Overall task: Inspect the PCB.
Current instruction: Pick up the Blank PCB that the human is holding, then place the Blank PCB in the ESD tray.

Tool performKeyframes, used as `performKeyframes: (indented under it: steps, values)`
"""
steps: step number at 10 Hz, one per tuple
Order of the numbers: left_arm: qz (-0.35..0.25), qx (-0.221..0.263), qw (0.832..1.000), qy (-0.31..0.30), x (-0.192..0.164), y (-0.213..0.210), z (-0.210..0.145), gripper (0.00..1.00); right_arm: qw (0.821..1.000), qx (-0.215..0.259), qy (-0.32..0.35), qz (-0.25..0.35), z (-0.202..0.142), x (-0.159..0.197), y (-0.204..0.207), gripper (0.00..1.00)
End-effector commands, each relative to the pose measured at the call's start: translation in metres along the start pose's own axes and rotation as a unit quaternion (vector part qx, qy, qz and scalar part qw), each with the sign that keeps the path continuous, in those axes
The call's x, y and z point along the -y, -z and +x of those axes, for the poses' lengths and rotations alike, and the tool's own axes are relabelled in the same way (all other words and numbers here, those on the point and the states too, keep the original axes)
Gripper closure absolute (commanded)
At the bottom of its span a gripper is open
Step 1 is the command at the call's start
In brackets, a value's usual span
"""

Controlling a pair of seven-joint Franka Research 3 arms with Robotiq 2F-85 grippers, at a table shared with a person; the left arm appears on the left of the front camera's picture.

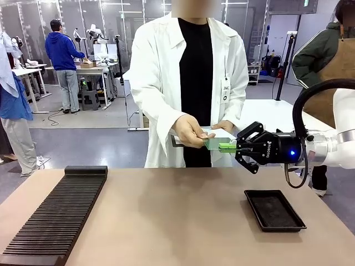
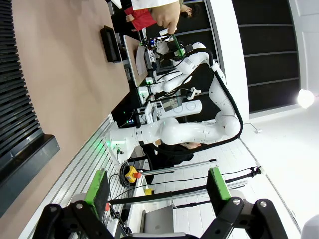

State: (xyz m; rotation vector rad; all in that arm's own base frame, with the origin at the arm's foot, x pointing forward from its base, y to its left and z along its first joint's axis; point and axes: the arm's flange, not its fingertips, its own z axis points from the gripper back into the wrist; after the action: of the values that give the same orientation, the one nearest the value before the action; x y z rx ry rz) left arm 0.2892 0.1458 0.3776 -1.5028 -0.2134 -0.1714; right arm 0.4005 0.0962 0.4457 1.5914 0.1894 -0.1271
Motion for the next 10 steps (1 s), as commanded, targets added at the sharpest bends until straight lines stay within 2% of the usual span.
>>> performKeyframes:
  steps: [1, 10]
  values:
    - [0.006, 0.001, 1.000, -0.002, 0.0040, -0.0006, 0.0000, 0.00, 1.000, -0.001, -0.003, 0.001, -0.0003, -0.0013, 0.0010, 1.00]
    - [0.006, 0.001, 1.000, -0.002, 0.0040, -0.0006, 0.0000, 0.00, 1.000, -0.001, -0.003, 0.001, -0.0003, -0.0013, 0.0010, 1.00]
